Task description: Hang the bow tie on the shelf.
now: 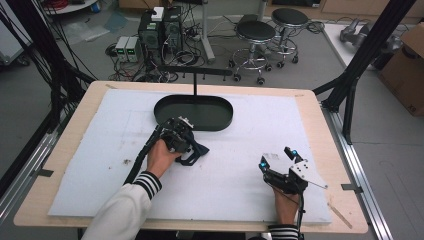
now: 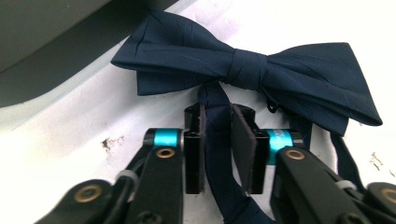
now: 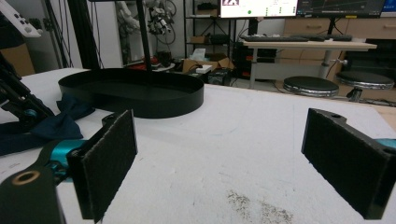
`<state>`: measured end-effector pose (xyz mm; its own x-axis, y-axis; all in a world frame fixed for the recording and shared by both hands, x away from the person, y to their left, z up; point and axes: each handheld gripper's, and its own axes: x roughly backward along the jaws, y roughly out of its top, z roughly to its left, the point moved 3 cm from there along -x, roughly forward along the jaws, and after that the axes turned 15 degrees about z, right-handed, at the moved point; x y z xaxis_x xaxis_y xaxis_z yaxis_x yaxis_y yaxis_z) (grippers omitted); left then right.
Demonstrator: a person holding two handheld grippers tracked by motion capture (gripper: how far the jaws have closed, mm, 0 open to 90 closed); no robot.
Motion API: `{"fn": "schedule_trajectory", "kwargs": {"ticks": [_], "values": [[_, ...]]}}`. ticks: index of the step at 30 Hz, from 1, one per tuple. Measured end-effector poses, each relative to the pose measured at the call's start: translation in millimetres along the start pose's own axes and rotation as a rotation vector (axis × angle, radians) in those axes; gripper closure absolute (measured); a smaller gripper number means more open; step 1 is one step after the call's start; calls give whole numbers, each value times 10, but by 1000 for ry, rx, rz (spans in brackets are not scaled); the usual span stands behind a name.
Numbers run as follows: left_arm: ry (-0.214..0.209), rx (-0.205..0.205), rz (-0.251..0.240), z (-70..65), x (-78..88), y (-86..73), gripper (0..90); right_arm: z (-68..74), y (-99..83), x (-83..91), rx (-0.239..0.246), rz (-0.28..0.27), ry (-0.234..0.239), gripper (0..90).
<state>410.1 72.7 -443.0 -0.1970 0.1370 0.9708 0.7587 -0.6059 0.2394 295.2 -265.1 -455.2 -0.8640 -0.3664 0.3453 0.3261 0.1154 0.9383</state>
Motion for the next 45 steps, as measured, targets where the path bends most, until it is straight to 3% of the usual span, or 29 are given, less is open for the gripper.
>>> {"fn": "schedule_trajectory", "kwargs": {"ticks": [4,17,28,34,39,44,45], "values": [[-1,10,7,9,0,0,631,0,0,1,1,1,0,95],[-25,28,-12,-5,28,11,856,-1,0,1,-1,1,0,95],[-3,-6,-53,-19,75,6,875,0,0,2,-1,0,0,95],[-4,-19,-116,8,167,-3,874,1,0,2,0,0,0,95],[5,-74,-201,-2,280,-18,874,-1,0,2,4,-2,0,95],[-13,-76,-247,16,343,-25,874,0,0,2,4,-2,0,95],[-9,-80,-275,29,376,-28,875,0,1,2,5,-3,0,95]]}}
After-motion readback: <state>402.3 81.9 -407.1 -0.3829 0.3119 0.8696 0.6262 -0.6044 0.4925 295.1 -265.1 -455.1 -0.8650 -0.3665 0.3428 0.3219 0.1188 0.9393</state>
